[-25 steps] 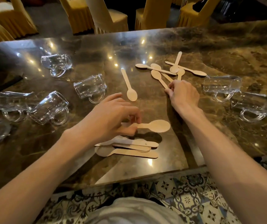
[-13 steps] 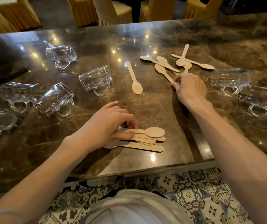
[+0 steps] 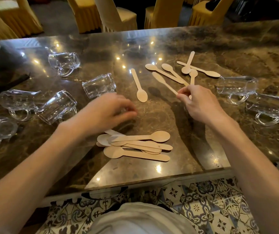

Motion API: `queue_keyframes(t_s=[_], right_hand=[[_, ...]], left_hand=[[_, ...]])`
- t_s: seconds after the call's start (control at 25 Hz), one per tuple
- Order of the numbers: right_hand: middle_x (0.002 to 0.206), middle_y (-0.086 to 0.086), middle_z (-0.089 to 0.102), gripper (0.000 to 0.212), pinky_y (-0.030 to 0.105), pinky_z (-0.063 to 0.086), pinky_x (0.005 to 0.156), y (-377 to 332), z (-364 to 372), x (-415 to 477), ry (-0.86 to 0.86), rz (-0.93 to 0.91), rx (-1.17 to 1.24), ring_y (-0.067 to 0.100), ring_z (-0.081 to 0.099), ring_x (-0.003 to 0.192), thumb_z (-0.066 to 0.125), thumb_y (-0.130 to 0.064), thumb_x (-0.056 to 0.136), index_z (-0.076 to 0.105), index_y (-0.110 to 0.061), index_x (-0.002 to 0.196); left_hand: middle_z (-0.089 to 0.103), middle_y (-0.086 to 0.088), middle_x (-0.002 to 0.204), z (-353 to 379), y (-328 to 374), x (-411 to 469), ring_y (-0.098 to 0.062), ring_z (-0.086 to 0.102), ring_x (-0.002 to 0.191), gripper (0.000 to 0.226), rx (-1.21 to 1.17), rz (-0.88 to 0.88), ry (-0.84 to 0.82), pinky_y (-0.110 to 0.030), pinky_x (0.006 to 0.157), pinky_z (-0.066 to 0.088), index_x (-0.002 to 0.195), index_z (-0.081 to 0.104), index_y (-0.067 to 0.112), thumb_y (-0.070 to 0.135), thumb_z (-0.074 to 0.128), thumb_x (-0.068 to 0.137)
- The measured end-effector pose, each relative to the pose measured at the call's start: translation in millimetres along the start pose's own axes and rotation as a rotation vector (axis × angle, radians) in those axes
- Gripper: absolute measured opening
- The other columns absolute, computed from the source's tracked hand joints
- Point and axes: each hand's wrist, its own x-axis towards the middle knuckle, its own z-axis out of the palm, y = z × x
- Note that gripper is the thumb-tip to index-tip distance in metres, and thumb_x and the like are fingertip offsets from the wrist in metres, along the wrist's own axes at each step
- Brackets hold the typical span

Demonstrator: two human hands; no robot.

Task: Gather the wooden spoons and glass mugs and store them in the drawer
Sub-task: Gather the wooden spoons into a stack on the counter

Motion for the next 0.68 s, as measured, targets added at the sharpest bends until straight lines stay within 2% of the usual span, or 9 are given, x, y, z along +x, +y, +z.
queue_keyframes(t_s=[0.12,0.24,0.28,0.4,0.52,0.6,0.68], right_hand=[[0.095,-0.006,0.054,0.020,0.035,0.042,0.089,-9,8,-29,-0.037,-0.193,-0.064,0.012,0.051,0.088,0.052,-0.032,0.093,0.062,-0.024,0.109],[0.105,-0.007,0.057,0.025,0.031,0.033,0.089,-19,22,-51,-0.114,-0.381,-0.166,0.012,0.051,0.097,0.050,-0.036,0.093,0.060,-0.027,0.113],[0.109,-0.007,0.058,0.025,0.031,0.032,0.091,-23,26,-56,-0.128,-0.425,-0.171,0.013,0.051,0.101,0.049,-0.036,0.093,0.060,-0.027,0.114],[0.113,-0.007,0.059,0.025,0.031,0.031,0.092,-26,36,-68,-0.128,-0.496,-0.176,0.012,0.050,0.107,0.047,-0.036,0.095,0.059,-0.028,0.115],[0.113,-0.007,0.058,0.025,0.029,0.029,0.090,-24,43,-75,-0.132,-0.496,-0.174,0.012,0.049,0.105,0.044,-0.036,0.097,0.058,-0.028,0.116],[0.112,-0.008,0.058,0.025,0.030,0.029,0.090,-21,45,-78,-0.134,-0.487,-0.161,0.012,0.049,0.104,0.044,-0.036,0.097,0.059,-0.029,0.116],[0.112,-0.008,0.058,0.025,0.030,0.030,0.090,-19,47,-80,-0.126,-0.491,-0.167,0.012,0.049,0.103,0.046,-0.037,0.096,0.059,-0.029,0.116]], left_hand=[[0.061,0.005,0.104,-28,-22,28,-0.007,0.053,0.091,0.022,0.016,-0.076,0.152,-0.017,0.077,0.039,0.108,0.064,0.023,0.028,0.058,0.088],[0.063,-0.001,0.109,-45,-37,60,-0.014,0.056,0.095,0.023,0.100,-0.100,0.227,-0.032,0.083,0.048,0.110,0.064,0.023,0.019,0.062,0.088],[0.063,-0.003,0.111,-46,-40,70,-0.017,0.057,0.098,0.025,0.144,-0.096,0.217,-0.036,0.085,0.048,0.111,0.065,0.024,0.017,0.063,0.087],[0.063,-0.005,0.116,-37,-47,96,-0.023,0.057,0.103,0.032,0.221,-0.075,0.122,-0.038,0.081,0.045,0.112,0.066,0.027,0.011,0.067,0.084],[0.062,-0.002,0.120,-22,-52,112,-0.024,0.055,0.108,0.034,0.280,-0.047,0.001,-0.037,0.081,0.045,0.112,0.065,0.030,0.010,0.066,0.084],[0.061,-0.002,0.123,-14,-54,119,-0.025,0.053,0.111,0.035,0.316,-0.041,-0.066,-0.041,0.086,0.048,0.116,0.063,0.031,0.013,0.065,0.086],[0.061,-0.002,0.123,-11,-57,124,-0.025,0.053,0.112,0.035,0.345,-0.022,-0.075,-0.041,0.086,0.049,0.118,0.062,0.032,0.016,0.065,0.086]])
